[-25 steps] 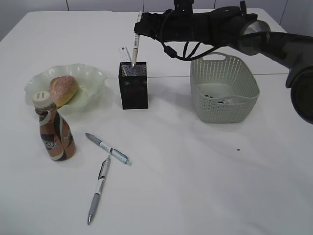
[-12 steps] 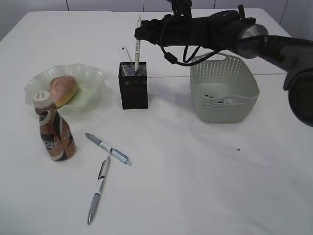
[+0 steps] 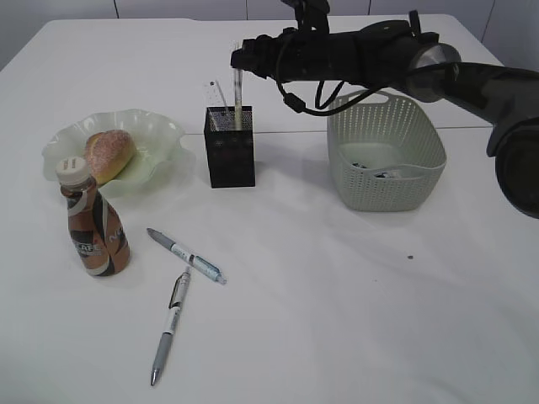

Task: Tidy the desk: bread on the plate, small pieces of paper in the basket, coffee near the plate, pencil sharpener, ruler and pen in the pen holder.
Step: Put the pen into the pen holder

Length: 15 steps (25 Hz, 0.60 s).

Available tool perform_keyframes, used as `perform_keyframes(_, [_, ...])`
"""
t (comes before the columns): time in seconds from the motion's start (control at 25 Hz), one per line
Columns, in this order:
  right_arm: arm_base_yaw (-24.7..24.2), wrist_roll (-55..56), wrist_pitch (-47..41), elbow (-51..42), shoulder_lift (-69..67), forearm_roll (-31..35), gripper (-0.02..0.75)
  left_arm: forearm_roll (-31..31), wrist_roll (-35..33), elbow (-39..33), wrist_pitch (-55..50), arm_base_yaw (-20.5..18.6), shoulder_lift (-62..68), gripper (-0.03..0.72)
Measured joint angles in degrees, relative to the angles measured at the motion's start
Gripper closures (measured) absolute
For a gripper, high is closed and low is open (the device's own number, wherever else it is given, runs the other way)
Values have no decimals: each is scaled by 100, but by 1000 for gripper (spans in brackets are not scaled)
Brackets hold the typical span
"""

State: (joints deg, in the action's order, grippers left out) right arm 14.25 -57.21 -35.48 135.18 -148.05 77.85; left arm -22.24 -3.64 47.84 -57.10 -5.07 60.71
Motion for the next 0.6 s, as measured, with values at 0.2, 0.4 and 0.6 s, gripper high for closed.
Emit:
perform_keyframes(0.2, [0,-11,0,0,0,0,424,0,0,0,0,0,0,434])
perform_keyframes(0.4, [0,36,-150,0,0,0,414,0,0,0,-12,0,0,434])
perform_keyframes(0.6, [0,656,-505,0,184,-952,414,0,0,0,-12,0,0,434])
